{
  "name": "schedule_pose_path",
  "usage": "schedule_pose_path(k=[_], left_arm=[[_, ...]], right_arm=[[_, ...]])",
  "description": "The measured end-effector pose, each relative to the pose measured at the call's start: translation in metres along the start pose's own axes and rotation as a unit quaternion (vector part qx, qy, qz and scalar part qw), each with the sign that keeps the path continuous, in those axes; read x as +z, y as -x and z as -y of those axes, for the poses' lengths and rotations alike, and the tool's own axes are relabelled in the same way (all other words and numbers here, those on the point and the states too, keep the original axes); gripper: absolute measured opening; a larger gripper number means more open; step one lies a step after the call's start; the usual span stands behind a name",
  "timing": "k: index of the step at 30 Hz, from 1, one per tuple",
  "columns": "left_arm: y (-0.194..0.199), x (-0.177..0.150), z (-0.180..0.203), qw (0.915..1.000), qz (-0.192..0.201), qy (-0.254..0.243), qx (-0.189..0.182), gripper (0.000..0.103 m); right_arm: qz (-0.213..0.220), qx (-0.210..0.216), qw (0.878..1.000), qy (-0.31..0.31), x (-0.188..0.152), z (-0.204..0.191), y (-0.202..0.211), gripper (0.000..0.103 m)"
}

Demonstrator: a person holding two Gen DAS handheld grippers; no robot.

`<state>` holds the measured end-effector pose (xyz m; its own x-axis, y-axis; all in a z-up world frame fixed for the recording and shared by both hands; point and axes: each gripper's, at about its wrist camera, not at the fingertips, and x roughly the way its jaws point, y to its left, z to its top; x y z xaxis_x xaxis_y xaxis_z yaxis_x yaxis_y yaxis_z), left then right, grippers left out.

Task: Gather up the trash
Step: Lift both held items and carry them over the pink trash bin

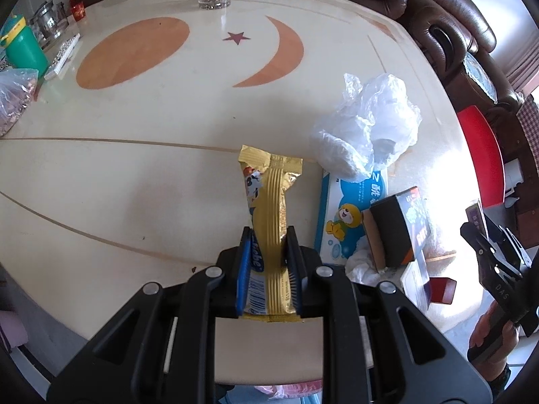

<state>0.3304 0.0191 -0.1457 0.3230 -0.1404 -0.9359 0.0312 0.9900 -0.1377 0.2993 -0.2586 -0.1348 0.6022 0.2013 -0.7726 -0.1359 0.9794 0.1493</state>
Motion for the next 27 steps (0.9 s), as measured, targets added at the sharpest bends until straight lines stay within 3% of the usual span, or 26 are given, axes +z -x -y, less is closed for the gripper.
schedule_pose_path(k=[14,27], left_arm=[[0.047,-0.014,-0.009,0.9992,0.039,-0.005,0.002,0.020],[0.106,-0.048,-0.005,0.9957,0.086,-0.033,-0.004,0.020]], right_arm=[[0.029,-0.006,1.000,0.002,0.005,-0.024,0.037,0.060],[0.068,-0.006,0.997,0.019,0.002,-0.062,0.105,0.060]])
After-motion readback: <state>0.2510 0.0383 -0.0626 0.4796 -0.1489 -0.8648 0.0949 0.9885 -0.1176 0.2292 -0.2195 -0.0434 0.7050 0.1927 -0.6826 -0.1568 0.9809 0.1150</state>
